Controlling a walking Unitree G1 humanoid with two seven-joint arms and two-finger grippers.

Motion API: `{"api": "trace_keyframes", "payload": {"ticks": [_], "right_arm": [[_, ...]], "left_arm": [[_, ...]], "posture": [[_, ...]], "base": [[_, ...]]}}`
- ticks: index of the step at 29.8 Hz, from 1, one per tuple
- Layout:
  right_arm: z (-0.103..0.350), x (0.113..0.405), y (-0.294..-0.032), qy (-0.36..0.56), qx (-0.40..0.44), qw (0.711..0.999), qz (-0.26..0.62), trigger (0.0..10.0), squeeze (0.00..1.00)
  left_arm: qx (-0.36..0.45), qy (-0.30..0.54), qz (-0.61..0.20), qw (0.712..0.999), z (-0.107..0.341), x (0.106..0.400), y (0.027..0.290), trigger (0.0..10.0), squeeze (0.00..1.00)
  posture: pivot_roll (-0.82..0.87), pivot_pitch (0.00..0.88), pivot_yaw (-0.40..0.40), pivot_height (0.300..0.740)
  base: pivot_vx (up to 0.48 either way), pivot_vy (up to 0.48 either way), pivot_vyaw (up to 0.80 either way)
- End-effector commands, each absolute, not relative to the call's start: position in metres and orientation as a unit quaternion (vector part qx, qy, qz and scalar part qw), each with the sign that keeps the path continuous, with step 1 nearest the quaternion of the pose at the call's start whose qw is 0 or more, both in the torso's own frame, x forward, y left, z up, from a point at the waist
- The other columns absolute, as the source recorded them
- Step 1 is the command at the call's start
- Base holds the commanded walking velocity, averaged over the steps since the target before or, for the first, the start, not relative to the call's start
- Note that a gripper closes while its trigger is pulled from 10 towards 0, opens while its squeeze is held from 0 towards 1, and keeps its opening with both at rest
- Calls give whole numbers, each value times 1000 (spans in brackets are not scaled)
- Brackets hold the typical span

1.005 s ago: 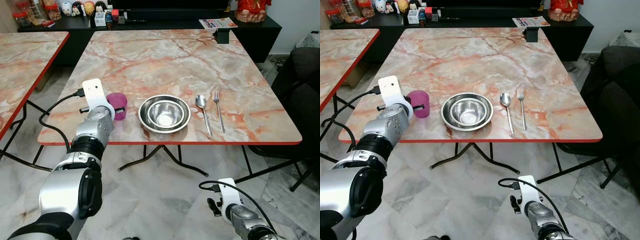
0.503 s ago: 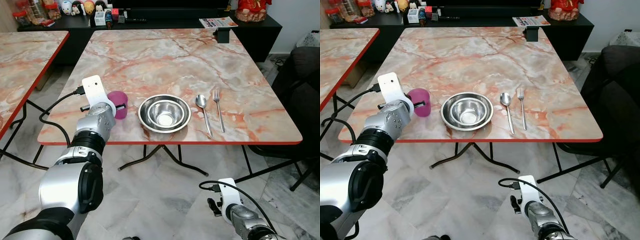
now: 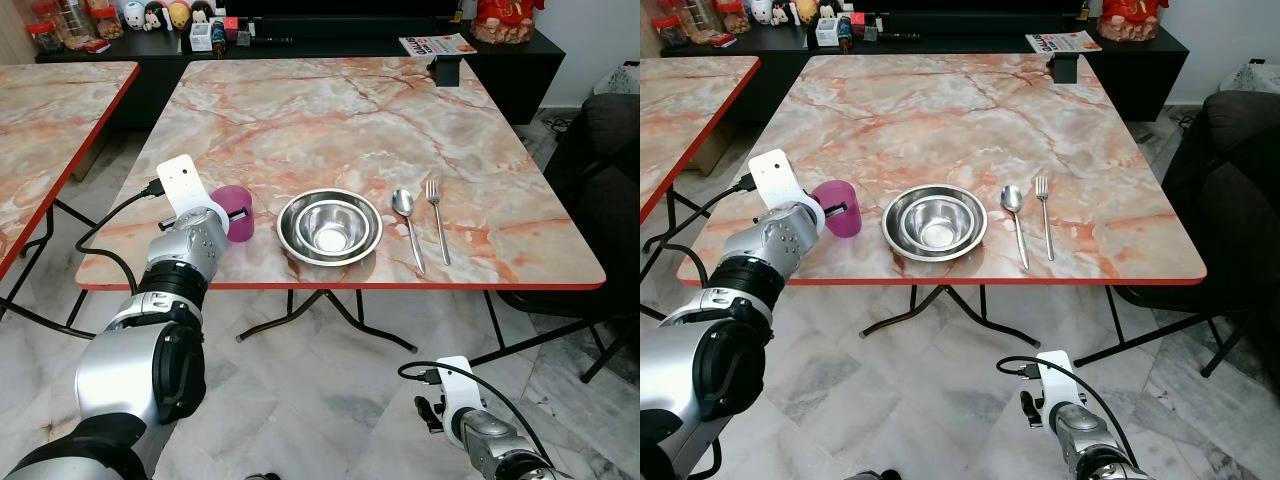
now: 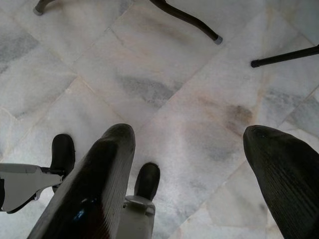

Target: Setting the table

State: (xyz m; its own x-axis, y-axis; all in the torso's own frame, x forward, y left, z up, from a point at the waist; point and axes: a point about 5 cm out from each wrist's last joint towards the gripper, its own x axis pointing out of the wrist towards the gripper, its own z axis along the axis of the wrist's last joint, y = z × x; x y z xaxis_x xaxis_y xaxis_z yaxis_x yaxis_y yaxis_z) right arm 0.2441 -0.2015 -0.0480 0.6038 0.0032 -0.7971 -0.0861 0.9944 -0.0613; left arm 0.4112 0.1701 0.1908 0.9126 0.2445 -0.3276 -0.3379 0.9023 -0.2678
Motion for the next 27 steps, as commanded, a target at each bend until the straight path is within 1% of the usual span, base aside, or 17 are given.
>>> {"api": "trace_keyframes", "payload": {"ticks": [1, 6, 7, 13, 17, 22, 27], "right_arm": [[-49, 242, -203, 449, -47, 892, 22, 10000, 0], [-49, 242, -203, 449, -46, 892, 22, 10000, 0], [-49, 242, -203, 449, -46, 892, 22, 10000, 0], [-49, 242, -203, 449, -46, 892, 22, 10000, 0], [-49, 242, -203, 449, -46, 892, 22, 10000, 0], [-49, 242, -203, 449, -46, 892, 22, 10000, 0], [-49, 242, -203, 449, -46, 892, 22, 10000, 0]], "left_arm": [[-165, 146, 152, 963, 196, 413, 170, 10000, 1000], [-165, 146, 151, 964, 197, 413, 169, 10000, 1000], [-165, 142, 147, 965, 198, 414, 168, 10000, 0], [-164, 135, 143, 967, 200, 414, 167, 10000, 0], [-181, 107, 138, 968, 210, 416, 166, 10000, 0], [-189, 92, 136, 968, 214, 417, 166, 10000, 0], [-191, 94, 133, 968, 213, 417, 165, 10000, 0]], "posture": [[6, 84, 2, 740], [6, 84, 2, 740], [6, 84, 2, 740], [5, 85, 4, 740], [5, 85, 4, 740], [5, 85, 4, 740], [5, 85, 4, 740]], "base": [[0, 0, 0], [0, 0, 0], [0, 0, 0], [0, 0, 0], [0, 0, 0], [0, 0, 0], [0, 0, 0]]}}
